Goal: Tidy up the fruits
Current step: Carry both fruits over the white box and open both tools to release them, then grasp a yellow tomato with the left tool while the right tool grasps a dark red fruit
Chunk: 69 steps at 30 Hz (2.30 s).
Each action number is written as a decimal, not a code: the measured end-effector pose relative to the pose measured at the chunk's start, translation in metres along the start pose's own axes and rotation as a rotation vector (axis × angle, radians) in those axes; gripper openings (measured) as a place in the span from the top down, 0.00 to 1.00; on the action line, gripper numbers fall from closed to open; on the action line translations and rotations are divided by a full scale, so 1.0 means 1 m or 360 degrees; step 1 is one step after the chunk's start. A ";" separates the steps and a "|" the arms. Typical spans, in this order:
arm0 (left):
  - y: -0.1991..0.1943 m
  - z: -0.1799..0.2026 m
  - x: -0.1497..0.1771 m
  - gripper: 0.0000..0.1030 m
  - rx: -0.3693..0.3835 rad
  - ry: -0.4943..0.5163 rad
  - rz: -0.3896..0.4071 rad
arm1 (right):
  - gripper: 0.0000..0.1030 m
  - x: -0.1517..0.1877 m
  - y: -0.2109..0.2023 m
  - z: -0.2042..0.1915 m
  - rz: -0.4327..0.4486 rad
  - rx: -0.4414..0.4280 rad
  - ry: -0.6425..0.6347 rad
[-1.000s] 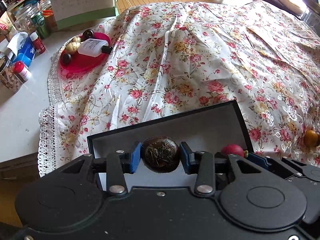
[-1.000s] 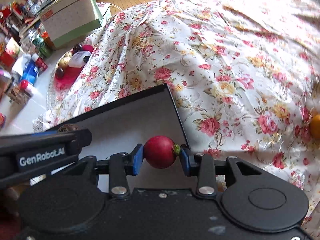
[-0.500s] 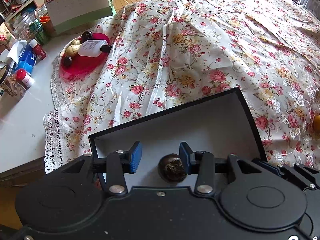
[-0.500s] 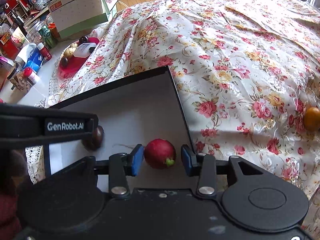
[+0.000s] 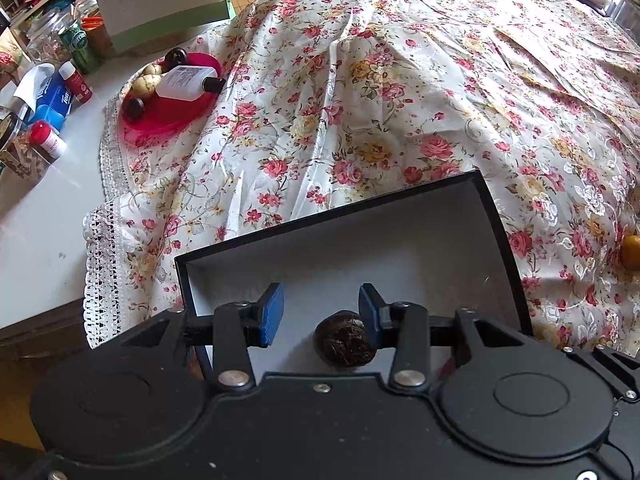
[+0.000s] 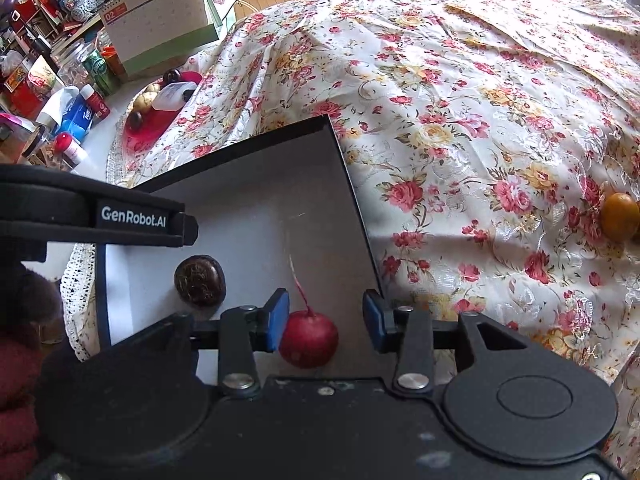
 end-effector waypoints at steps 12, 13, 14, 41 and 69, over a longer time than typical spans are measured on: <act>-0.003 -0.010 0.006 0.51 -0.0017 -0.0049 -0.0055 | 0.58 -0.003 -0.025 -0.007 0.0049 -0.0054 0.0003; -0.003 -0.010 0.007 0.51 -0.0017 -0.0054 -0.0063 | 0.58 -0.002 -0.027 -0.006 0.0047 -0.0060 0.0008; -0.003 -0.011 0.007 0.51 -0.0020 -0.0056 -0.0073 | 0.58 -0.002 -0.030 -0.006 0.0046 -0.0065 0.0014; -0.040 0.066 0.037 0.52 0.0152 0.0315 -0.0178 | 0.58 0.002 -0.135 0.198 0.0147 0.0307 0.0546; -0.037 0.210 -0.015 0.52 0.0412 0.0443 -0.0029 | 0.66 -0.051 -0.060 0.268 0.0214 0.0293 0.0673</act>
Point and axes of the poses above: each gripper's, at about its wrist camera, not at the fingertips, and y roughly the way its jaws point, z to its right, x to its underside, the point moved 7 cm from there along y, roughly the way its jaws point, and after that the axes turned 10 degrees about -x, right-handed, at the moved point
